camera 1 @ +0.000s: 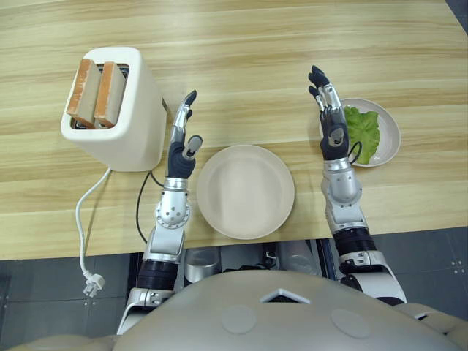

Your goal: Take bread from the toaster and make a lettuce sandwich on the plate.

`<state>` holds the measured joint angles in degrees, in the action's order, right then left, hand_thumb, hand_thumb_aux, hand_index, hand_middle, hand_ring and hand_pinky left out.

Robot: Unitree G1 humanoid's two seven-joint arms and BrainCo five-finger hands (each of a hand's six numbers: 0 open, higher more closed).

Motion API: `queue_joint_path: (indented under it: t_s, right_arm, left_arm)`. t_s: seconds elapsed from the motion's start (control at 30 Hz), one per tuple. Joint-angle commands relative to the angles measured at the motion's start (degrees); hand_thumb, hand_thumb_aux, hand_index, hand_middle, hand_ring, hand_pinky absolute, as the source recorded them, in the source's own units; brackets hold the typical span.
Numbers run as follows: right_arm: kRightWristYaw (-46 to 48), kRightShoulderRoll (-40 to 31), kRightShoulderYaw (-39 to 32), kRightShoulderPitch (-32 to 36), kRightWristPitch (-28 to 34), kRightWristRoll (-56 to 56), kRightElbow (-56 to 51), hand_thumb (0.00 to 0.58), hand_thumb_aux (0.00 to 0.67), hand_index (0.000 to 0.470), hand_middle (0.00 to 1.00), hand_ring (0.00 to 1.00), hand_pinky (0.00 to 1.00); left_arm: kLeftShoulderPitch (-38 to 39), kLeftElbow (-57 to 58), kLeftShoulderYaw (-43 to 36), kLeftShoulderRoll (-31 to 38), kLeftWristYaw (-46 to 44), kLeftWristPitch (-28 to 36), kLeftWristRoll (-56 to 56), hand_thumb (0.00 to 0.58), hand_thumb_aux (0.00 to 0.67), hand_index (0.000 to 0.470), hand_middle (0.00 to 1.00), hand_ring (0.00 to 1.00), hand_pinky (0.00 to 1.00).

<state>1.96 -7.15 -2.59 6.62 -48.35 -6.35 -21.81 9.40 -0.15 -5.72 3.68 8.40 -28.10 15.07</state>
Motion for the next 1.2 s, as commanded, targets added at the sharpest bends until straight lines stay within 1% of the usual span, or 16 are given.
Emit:
queue_joint_path:
  t_s: [0.03,0.4,0.47,0.53,0.57,0.63,0.73,0.77,0.87,1.0,1.1,1.2]
  right_arm:
    - [0.2,0.0,-0.1,0.4,0.2,-0.4,-0.6,0.000,0.000,0.000,0.00,0.00,0.00]
    - [0.1,0.0,-0.1,0.6,0.0,-0.5,-0.8,0.000,0.000,0.000,0.00,0.00,0.00]
    - [0.0,-0.2,-0.1,0.6,-0.1,-0.9,-1.2,0.000,0.000,0.000,0.00,0.00,0.00]
    - [-0.3,-0.6,0.2,0.7,-0.2,-1.4,-2.0,0.000,0.000,0.000,0.00,0.00,0.00]
    - [-0.1,-0.7,0.6,0.8,0.2,-0.6,-2.1,0.000,0.000,0.000,0.00,0.00,0.00]
    - [-0.2,-0.9,1.1,0.7,0.5,-0.1,-2.2,0.000,0.000,0.000,0.00,0.00,0.00]
    - [-0.3,-1.1,1.1,0.0,0.4,0.0,-1.9,0.000,0.000,0.000,0.00,0.00,0.00]
    - [-0.3,-1.0,1.2,-0.2,0.3,-0.1,-1.7,0.000,0.000,0.000,0.00,0.00,0.00]
    - [-0.7,-0.9,1.2,-0.9,0.0,-1.0,-1.0,0.000,0.000,0.000,0.00,0.00,0.00]
    - [-1.1,-0.9,1.5,-1.3,0.0,-1.2,-0.8,0.000,0.000,0.000,0.00,0.00,0.00]
    - [-1.2,-0.8,1.3,-1.2,0.1,-1.4,-0.9,0.000,0.000,0.000,0.00,0.00,0.00]
    - [-1.3,-0.8,1.2,-1.4,0.0,-1.6,-0.8,0.000,0.000,0.000,0.00,0.00,0.00]
  left_arm:
    - [-0.5,0.6,0.8,0.2,0.2,0.4,-0.1,0.000,0.000,0.000,0.00,0.00,0.00]
    - [-0.8,0.8,0.6,0.5,-0.3,0.2,-0.3,0.000,0.000,0.000,0.00,0.00,0.00]
    - [-0.4,-3.5,1.6,1.5,0.7,1.0,3.1,0.000,0.000,0.000,0.00,0.00,0.00]
    - [0.2,-9.2,2.4,3.4,1.1,2.3,9.2,0.000,0.000,0.000,0.00,0.00,0.00]
    - [0.4,-13.4,4.0,5.3,1.6,3.5,14.8,0.000,0.000,0.000,0.00,0.00,0.00]
    - [0.4,-19.9,7.4,9.2,-0.1,8.2,23.3,0.000,0.000,0.000,0.00,0.00,0.00]
    - [-0.2,-26.0,14.3,15.9,-6.4,16.1,27.1,0.000,0.000,0.000,0.00,0.00,0.00]
    - [-0.3,-26.8,15.5,17.5,-8.3,18.1,27.5,0.000,0.000,0.000,0.00,0.00,0.00]
    - [-1.1,-25.8,21.2,23.5,-12.5,23.1,28.0,0.000,0.000,0.000,0.00,0.00,0.00]
    - [-0.9,-20.7,26.5,30.1,-14.5,26.8,27.6,0.000,0.000,0.000,0.00,0.00,0.00]
    - [-0.3,-15.8,29.3,32.8,-13.6,28.3,26.6,0.000,0.000,0.000,0.00,0.00,0.00]
    - [-0.4,-12.7,29.8,33.7,-11.3,27.8,26.5,0.000,0.000,0.000,0.00,0.00,0.00]
